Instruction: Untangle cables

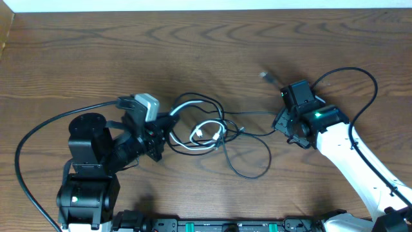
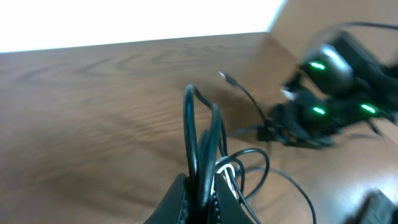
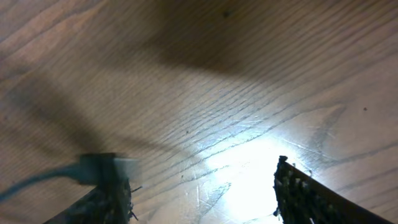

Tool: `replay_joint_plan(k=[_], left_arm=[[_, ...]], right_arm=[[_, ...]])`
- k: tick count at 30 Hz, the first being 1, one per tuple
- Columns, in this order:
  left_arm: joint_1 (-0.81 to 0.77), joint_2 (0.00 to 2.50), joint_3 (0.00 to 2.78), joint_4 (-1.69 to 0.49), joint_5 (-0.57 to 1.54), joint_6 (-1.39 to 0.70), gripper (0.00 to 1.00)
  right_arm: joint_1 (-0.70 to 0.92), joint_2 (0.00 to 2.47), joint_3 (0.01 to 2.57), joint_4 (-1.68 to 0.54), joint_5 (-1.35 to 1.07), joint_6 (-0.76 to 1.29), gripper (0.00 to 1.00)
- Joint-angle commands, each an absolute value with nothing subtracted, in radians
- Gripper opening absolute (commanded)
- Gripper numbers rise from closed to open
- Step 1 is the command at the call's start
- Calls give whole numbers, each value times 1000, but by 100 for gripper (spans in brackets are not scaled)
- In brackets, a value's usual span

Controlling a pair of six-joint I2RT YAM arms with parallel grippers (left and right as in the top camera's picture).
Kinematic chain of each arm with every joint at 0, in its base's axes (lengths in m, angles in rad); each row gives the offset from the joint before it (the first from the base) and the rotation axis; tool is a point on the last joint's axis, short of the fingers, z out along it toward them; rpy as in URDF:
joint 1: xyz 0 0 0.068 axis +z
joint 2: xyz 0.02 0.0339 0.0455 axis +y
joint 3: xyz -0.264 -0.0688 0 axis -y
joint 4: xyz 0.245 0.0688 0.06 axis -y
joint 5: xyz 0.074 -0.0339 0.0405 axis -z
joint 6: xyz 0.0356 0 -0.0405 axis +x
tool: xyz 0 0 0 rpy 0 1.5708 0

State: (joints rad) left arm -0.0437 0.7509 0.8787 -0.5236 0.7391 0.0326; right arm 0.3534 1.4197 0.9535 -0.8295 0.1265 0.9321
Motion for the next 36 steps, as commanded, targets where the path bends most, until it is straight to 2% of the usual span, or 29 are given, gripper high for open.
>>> replay_joint_plan(k=[1, 7, 13, 22, 24, 28, 33, 36], left_arm=[[-28, 741, 887, -529, 548, -103, 8], [-28, 741, 886, -530, 296, -299, 8], [-28, 751, 886, -530, 290, -429, 8], [-30, 823, 886, -530, 610, -416, 8], [-30, 852, 886, -526, 770, -303, 8], [-30, 895, 886, -526, 930, -135, 8], [-30, 937, 886, -496, 950, -127, 8], [-30, 954, 886, -432, 1056, -128, 8]], right_arm=[[350, 1412, 953, -833, 164, 942, 73], [350, 1412, 953, -855, 163, 943, 78], [350, 1412, 953, -858, 157, 973, 84], [350, 1412, 953, -868, 118, 972, 99], [350, 1412, 953, -865, 69, 971, 99], [352, 1412, 953, -839, -57, 868, 99], [360, 1412, 953, -802, -298, 696, 99], [377, 1412, 953, -751, -463, 617, 99]])
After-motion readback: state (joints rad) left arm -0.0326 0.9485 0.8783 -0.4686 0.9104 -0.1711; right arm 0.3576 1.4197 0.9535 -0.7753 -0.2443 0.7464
